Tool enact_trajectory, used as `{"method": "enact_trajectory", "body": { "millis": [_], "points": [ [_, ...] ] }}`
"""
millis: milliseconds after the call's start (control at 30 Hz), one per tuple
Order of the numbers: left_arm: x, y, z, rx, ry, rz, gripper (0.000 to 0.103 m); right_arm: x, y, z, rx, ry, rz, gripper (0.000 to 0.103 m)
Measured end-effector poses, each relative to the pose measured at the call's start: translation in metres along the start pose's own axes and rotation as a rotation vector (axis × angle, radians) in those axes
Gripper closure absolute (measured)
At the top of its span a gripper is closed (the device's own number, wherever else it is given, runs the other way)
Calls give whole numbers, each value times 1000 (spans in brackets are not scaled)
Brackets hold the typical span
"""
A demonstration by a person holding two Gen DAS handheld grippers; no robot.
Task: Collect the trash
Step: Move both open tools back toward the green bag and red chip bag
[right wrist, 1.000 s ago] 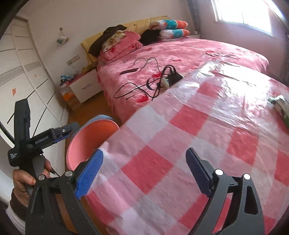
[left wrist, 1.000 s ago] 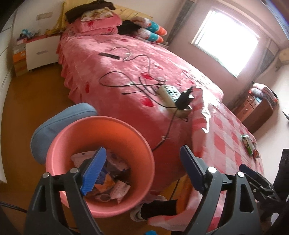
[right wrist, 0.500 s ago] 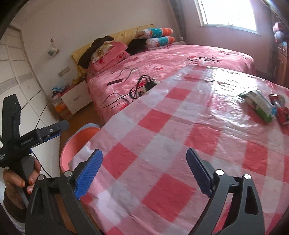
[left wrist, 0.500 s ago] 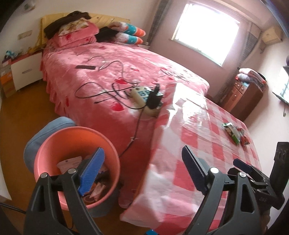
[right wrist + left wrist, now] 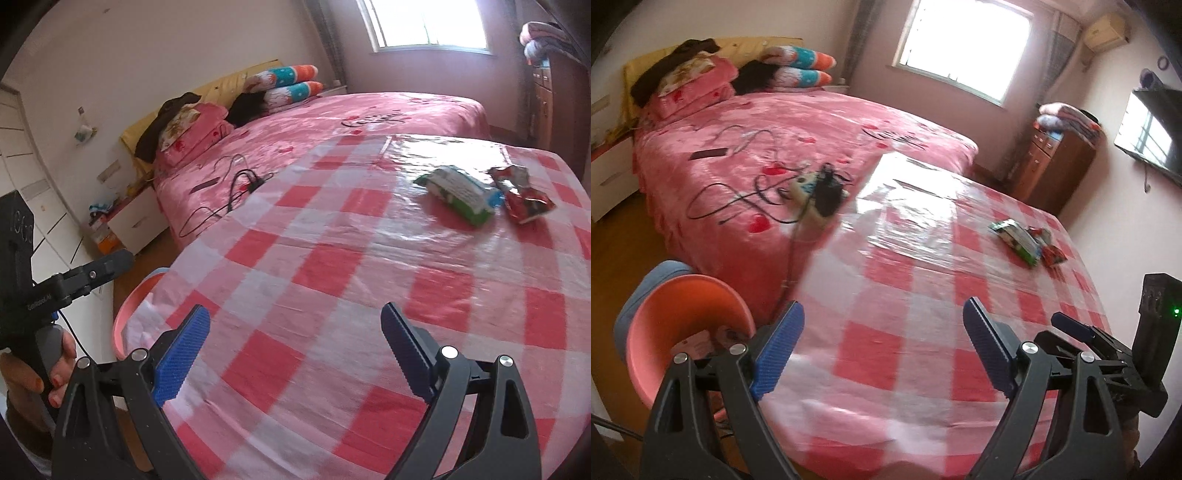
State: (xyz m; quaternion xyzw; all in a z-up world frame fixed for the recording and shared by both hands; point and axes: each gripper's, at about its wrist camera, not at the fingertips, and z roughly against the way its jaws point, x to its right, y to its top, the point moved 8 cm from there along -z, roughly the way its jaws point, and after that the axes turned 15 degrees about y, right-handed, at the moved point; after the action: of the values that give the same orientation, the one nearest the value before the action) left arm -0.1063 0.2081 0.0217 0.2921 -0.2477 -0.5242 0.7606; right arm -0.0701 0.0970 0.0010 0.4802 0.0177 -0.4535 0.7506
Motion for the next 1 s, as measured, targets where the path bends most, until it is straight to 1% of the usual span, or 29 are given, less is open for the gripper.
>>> {"method": "enact_trajectory", "body": {
  "millis": [100, 367, 467, 600, 667, 767, 833, 933, 1000],
  "points": [
    [23, -1, 1, -7, -12, -30, 15, 14, -1, 14, 13, -1, -31, 10],
    [77, -1, -7, -31, -28, -103, 15, 64, 3, 50, 42, -68, -80, 10],
    [97, 3, -12, -37, -30, -123, 15, 91, 10, 65, 60, -87, -116, 10],
    [128, 8, -19, -46, -53, -140, 15, 130, 23, 80, 75, -121, -161, 10],
    [142, 11, -25, -61, -73, -140, 15, 150, 31, 85, 90, -124, -189, 10],
    [164, 18, -39, -102, -113, -111, 15, 183, 44, 88, 110, -128, -230, 10],
    [177, 21, -49, -126, -133, -90, 15, 203, 54, 87, 125, -110, -262, 10],
    [197, 25, -65, -149, -144, -80, 15, 224, 69, 81, 140, -89, -292, 10],
    [210, 27, -77, -166, -144, -78, 15, 231, 79, 75, 144, -94, -286, 10]
  ]
}}
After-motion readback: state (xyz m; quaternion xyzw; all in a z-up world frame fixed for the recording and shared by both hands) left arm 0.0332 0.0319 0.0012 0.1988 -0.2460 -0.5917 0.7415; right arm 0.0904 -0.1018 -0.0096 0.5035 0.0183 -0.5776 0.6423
